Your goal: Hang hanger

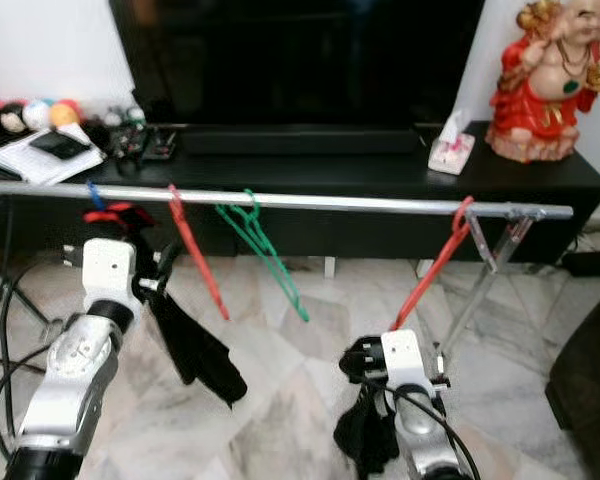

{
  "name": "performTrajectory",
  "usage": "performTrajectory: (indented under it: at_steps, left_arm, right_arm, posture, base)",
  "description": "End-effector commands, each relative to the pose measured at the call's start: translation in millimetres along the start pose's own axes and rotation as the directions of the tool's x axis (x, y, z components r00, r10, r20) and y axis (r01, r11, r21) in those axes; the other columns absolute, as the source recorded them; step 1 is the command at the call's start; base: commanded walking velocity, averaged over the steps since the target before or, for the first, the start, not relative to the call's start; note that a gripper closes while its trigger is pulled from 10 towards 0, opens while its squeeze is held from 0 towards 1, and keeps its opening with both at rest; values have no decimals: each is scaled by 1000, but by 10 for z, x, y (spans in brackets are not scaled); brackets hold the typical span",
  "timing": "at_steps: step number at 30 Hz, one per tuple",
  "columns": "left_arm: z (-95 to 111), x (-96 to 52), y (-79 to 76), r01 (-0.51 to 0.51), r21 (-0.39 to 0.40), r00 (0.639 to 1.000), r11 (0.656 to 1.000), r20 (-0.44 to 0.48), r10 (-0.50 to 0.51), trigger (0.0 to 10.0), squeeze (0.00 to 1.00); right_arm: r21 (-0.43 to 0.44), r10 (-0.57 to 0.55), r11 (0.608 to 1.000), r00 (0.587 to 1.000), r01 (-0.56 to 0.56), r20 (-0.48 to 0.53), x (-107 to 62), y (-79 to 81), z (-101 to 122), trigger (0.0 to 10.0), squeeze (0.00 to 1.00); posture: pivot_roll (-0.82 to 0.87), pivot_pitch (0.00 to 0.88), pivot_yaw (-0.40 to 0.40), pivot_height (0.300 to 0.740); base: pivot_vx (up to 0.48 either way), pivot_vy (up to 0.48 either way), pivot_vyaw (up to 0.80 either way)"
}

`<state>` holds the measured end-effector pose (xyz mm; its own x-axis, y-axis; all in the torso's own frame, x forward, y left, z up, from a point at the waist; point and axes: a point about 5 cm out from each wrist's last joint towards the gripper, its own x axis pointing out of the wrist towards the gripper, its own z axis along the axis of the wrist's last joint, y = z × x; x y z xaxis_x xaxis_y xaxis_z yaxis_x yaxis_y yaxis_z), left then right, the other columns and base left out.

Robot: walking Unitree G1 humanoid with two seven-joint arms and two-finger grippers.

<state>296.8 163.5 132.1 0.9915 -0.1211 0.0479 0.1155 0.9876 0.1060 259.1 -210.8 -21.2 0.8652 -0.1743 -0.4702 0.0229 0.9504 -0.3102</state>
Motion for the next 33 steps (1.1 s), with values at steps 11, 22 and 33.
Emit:
performTrajectory:
  at_steps: [11, 22, 33]
  left_arm:
    - [-125, 108, 32, -33, -1, 973, 999, -228, 32, 10000, 0]
    - [-97, 513, -168, -15, -81, 941, 997, -337, -14, 10000, 0]
    - [-98, 805, -333, -89, -147, 905, 985, -425, 19, 10000, 0]
  right_arm:
    - [-7, 7, 1000, 1000, -7, 29, 23, 26, 78, 10000, 0]
    - [-9, 13, 1000, 999, -13, 32, 28, 64, 96, 10000, 0]
    - [-29, 18, 999, 999, -17, 37, 39, 58, 120, 10000, 0]
  posture:
    - [-55, 0, 11, 740]
    - [-66, 0, 21, 740]
    - [-70, 0, 19, 740]
  base:
    - [109, 0, 0]
    - [0, 0, 0]
    - [0, 0, 0]
